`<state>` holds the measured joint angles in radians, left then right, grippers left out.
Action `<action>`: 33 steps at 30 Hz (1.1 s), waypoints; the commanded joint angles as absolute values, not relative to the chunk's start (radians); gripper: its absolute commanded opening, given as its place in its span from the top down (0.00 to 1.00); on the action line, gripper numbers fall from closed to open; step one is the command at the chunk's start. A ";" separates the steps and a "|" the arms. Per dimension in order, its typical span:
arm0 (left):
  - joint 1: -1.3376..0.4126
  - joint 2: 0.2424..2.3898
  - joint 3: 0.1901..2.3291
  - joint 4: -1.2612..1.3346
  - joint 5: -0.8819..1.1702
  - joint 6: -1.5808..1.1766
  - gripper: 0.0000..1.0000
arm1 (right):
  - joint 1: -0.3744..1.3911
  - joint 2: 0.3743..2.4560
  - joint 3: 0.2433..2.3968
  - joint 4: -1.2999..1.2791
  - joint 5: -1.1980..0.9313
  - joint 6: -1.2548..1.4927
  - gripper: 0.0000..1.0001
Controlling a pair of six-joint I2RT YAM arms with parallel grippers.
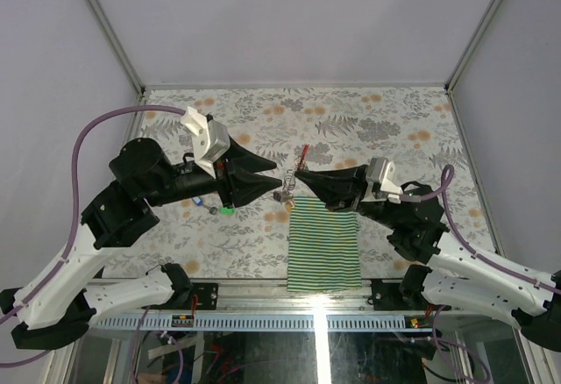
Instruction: Put the keys on the keyring
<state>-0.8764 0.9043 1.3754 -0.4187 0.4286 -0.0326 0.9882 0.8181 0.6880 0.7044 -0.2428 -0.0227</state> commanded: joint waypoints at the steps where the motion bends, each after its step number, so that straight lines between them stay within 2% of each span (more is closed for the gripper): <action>1: -0.878 0.909 1.406 -0.330 0.475 -0.001 0.62 | 0.992 0.827 0.756 0.897 -0.254 0.087 1.00; 13: -0.877 0.944 1.420 -0.288 0.515 -0.002 0.66 | 0.992 0.845 0.768 0.989 -0.255 0.186 1.00; 33: -0.878 0.987 1.432 -0.246 0.551 -0.024 0.75 | 0.991 0.841 0.781 0.968 -0.291 0.195 1.00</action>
